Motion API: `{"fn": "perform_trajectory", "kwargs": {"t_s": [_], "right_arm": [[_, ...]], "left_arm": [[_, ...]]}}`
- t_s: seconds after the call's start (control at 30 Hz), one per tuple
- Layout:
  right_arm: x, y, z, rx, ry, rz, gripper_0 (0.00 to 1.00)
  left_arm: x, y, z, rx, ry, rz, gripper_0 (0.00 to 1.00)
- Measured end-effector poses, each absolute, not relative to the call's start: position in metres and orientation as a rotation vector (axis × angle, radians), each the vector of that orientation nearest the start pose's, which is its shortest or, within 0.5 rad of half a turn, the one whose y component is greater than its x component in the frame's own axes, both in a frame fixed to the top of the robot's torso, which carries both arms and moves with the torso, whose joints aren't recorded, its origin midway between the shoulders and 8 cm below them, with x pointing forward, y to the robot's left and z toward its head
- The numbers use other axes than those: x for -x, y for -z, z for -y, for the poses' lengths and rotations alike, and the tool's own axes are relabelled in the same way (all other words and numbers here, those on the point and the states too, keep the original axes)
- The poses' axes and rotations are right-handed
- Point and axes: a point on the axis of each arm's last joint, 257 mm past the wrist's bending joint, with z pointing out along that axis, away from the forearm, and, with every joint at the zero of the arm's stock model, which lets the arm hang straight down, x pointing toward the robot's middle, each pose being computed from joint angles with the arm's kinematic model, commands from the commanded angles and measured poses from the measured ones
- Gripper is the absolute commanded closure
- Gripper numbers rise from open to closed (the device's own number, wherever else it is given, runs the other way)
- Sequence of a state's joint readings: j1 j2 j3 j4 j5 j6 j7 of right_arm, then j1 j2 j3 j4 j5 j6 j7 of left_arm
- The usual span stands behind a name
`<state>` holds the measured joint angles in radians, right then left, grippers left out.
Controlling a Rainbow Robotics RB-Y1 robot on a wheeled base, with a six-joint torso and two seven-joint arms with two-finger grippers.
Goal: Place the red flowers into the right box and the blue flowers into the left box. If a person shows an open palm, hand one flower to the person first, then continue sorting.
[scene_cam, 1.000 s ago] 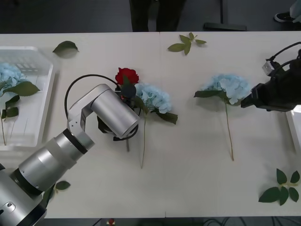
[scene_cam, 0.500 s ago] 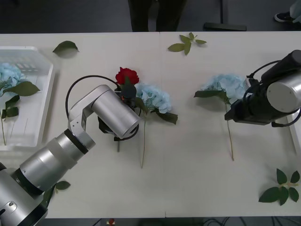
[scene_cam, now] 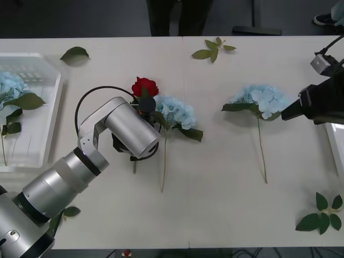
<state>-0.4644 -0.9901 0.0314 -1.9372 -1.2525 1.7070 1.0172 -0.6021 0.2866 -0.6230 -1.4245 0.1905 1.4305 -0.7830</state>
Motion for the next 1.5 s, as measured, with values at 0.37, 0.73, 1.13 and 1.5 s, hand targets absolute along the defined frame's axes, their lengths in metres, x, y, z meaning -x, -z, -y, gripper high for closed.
{"fn": "perform_trajectory", "kwargs": {"t_s": [0.37, 0.73, 1.13, 1.5], "right_arm": [[-0.394, 0.099, 0.264, 0.290, -0.486, -2.679, 0.13], [-0.386, 0.095, 0.209, 0.780, -0.601, -2.302, 0.13], [-0.375, 0.094, 0.170, 0.865, -0.701, -2.169, 0.13], [-0.376, 0.083, 0.156, 0.855, -0.737, -2.109, 0.13]], "left_arm": [[-0.503, 0.340, -0.138, 0.076, -0.172, -2.632, 1.00], [-0.528, 0.287, -0.182, 0.037, -0.212, -2.597, 1.00], [-0.496, 0.215, -0.136, -0.300, 0.174, -2.449, 1.00], [-0.461, 0.134, -0.068, -0.358, 0.736, -2.211, 1.00]]}}
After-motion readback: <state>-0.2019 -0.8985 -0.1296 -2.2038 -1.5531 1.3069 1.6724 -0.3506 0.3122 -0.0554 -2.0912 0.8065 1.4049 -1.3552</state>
